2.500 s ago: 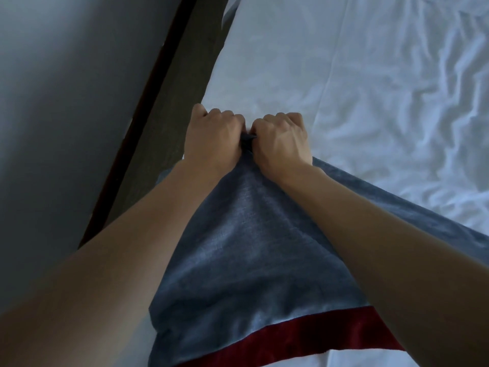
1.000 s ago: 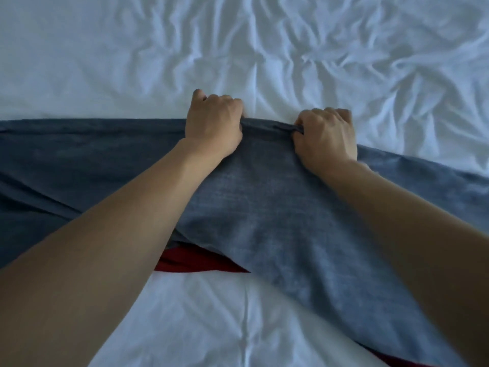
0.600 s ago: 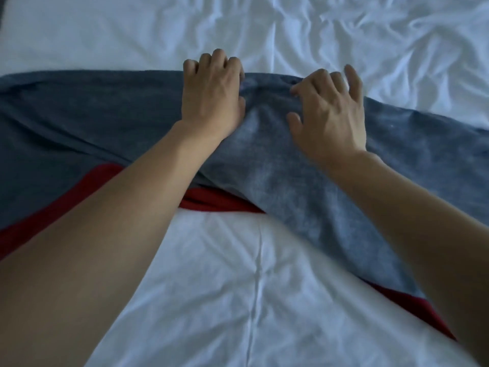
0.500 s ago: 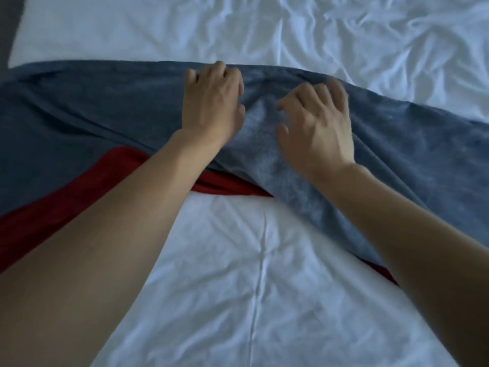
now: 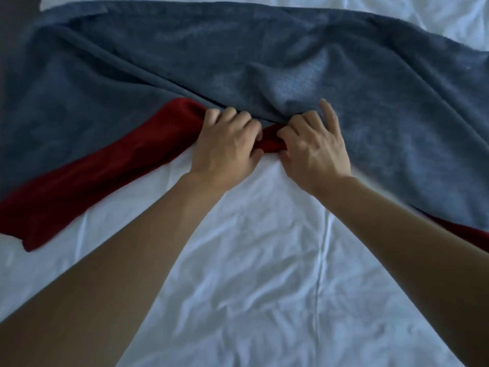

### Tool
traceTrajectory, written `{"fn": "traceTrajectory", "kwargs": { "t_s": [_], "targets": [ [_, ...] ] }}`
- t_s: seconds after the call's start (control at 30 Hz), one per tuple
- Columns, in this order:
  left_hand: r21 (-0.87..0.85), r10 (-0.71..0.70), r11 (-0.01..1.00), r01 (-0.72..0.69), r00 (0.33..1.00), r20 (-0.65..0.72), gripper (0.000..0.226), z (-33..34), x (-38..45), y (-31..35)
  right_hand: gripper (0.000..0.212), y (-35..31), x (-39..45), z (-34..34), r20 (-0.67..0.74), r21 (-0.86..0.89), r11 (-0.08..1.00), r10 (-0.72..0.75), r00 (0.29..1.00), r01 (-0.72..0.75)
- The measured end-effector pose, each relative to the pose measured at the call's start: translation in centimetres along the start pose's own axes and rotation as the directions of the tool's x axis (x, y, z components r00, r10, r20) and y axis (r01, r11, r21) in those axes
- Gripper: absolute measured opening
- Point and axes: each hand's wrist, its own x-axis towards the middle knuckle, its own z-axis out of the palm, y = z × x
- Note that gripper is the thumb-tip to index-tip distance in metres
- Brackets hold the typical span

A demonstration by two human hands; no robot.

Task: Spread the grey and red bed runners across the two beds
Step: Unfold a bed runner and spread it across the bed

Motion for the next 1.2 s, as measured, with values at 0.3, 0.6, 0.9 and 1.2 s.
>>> {"fn": "traceTrajectory", "kwargs": {
  "t_s": [0.3, 0.6, 0.9, 1.2],
  "targets": [
    [-0.02, 0.11, 0.994, -0.109, 0.993, 0.037, 0.016, 0.5, 0.4, -1.1, 0.016, -2.1, -0.5, 0.2, -0.05, -0.1, 0.988, 0.116, 0.992, -0.121],
    [-0.071, 0.115, 0.991, -0.11, 0.992, 0.061, 0.013, -0.2, -5.3, 0.0, 0.019, -5.6, -5.6, -0.3, -0.074, -0.086, 0.986, 0.134, 0.988, -0.141],
    [-0.101, -0.025, 0.995, 0.025, 1.0, 0.003, 0.01, 0.0, -13.0, 4.3, 0.016, -7.3, -12.1, -1.3, 0.001, -0.047, 0.998, 0.042, 0.999, -0.042],
    [-0.068, -0.119, 0.991, 0.113, 0.989, -0.083, 0.036, -1.9, -17.8, 2.9, 0.015, -11.8, -12.8, -3.2, -0.136, 0.169, 0.984, -0.033, 0.99, 0.056]
  ]
}}
